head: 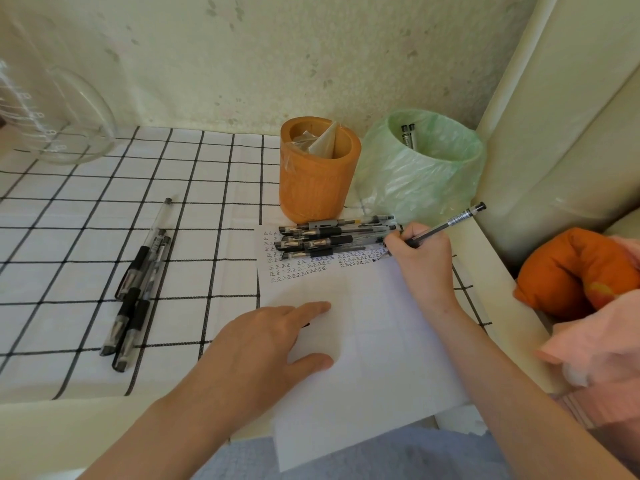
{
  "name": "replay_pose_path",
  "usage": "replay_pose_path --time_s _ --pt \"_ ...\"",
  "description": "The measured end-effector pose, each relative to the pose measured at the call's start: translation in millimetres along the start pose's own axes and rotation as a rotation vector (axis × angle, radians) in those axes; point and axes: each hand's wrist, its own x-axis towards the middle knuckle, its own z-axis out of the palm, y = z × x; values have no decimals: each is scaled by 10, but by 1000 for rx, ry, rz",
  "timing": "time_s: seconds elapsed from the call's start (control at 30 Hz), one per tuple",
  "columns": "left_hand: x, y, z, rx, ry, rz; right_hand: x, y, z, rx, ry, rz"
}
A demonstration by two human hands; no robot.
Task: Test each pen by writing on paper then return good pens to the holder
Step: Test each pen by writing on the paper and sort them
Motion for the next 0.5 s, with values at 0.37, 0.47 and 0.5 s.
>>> replay_pose_path --time_s 0.37,0.47,0.5 --pt "-2 2 -9 12 -11 1 -7 8 7 -8 2 -10" --pt "-4 6 -9 9 -10 1 -15 -8 11 -19 -16 -24" --pt "-6 6 -10 8 -8 -1 -18 -14 10 -24 -19 -21"
